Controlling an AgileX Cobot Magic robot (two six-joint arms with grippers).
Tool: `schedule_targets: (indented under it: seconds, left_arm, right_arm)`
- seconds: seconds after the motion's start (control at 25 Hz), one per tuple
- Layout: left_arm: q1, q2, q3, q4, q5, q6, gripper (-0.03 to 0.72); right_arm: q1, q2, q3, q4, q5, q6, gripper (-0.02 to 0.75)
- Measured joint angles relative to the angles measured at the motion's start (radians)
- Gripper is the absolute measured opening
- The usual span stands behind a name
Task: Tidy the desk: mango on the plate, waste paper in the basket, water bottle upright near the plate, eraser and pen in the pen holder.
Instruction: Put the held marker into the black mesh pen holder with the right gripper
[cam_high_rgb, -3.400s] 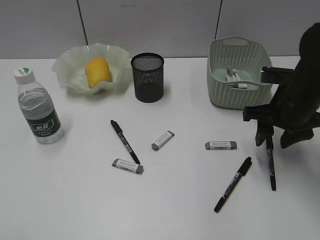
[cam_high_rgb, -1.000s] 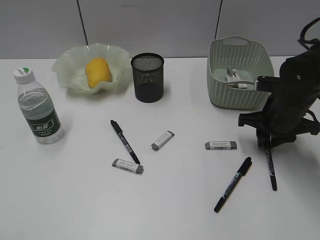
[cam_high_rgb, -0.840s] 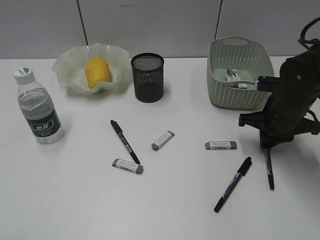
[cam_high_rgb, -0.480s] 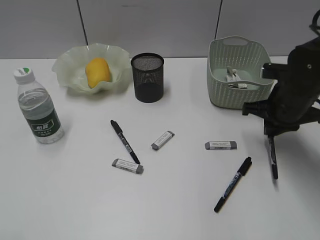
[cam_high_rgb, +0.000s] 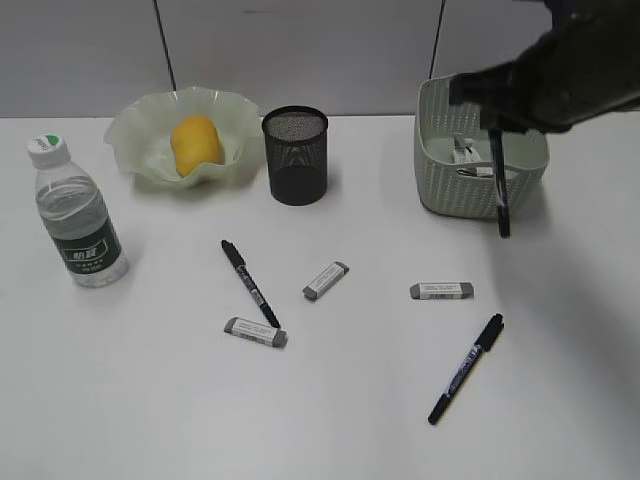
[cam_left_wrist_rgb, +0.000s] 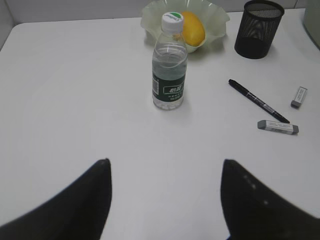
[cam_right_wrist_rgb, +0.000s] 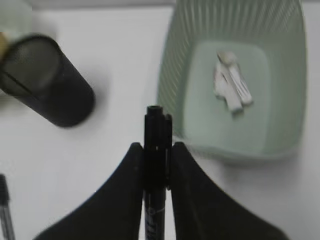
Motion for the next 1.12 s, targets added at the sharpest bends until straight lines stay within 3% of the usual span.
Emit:
schedule_targets:
  seconds: [0.24, 0.36, 0.48, 0.76, 1.12]
  left_arm:
    - [0.000, 0.000, 0.000, 0.000, 0.000, 0.000, 0.515]
    - [0.000, 0.000, 0.000, 0.000, 0.000, 0.000, 0.515]
    - [0.000, 0.000, 0.000, 0.000, 0.000, 0.000, 0.515]
    - [0.000, 0.000, 0.000, 0.000, 0.000, 0.000, 0.515]
    - [0.000, 0.000, 0.000, 0.001, 0.000, 0.000, 0.515]
  right_arm:
    - [0.000, 0.029, -0.063, -0.093, -0.401, -0.009, 0.134]
    - [0.000, 0.105, -0.103, -0.163, -0.650, -0.072, 0.134]
    - [0.000, 0.223, -0.156, -0.179, -0.803, -0.158, 0.134]
    - [0.000, 0.463, -0.308, -0.183, -1.015, -0.193, 0.134]
    - [0.000, 0.608, -0.417, -0.183, -1.095, -0.204, 0.134]
